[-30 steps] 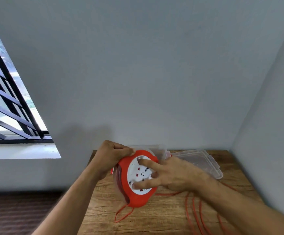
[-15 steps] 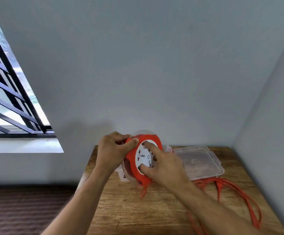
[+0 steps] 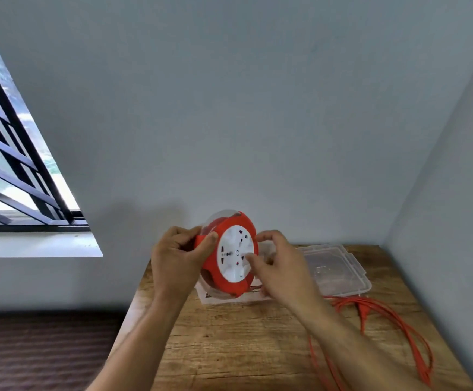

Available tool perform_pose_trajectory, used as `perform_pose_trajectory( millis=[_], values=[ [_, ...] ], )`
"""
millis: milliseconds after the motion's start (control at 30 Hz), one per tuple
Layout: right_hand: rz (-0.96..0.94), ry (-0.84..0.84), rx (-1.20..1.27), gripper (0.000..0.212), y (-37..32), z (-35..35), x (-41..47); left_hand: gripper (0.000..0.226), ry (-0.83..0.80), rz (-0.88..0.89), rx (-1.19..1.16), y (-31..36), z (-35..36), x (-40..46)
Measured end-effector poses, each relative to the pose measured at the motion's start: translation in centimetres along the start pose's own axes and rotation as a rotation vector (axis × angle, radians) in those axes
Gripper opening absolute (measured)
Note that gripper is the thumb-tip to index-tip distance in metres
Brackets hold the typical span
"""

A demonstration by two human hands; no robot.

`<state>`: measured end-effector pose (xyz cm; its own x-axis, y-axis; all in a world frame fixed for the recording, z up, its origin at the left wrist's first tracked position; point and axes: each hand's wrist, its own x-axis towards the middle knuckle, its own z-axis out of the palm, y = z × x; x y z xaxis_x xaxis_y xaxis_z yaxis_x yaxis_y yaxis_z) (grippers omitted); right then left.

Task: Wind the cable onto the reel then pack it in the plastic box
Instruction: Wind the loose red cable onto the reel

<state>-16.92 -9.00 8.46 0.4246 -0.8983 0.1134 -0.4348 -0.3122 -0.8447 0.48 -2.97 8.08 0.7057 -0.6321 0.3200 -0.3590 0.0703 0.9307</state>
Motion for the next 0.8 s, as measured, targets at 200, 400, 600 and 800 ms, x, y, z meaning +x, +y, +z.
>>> perform_pose_trajectory(
  millis=[200, 400, 600, 800],
  values=[
    [-0.993, -0.228, -0.933, 0.051, 3.0, -2.1, 0.8, 0.026, -0.243, -0.188, -0.110, 0.8, -1.1, 1.4],
    [-1.083, -0.371, -1.061, 0.058, 2.3, -2.0, 1.1, 0.017, -0.479, -0.210, -0.016, 1.9, -1.1, 1.6],
    [-1.035, -0.187, -1.053, 0.052, 3.0, -1.7, 1.6, 0.008, -0.349, -0.120, -0.029, 1.8, -0.4, 0.7],
    [-0.226, 0.117, -0.281, 0.073, 0.7, 1.0, 0.0, 0.015, -0.069, 0.081, -0.097, 1.9, 0.6, -1.3]
  ],
)
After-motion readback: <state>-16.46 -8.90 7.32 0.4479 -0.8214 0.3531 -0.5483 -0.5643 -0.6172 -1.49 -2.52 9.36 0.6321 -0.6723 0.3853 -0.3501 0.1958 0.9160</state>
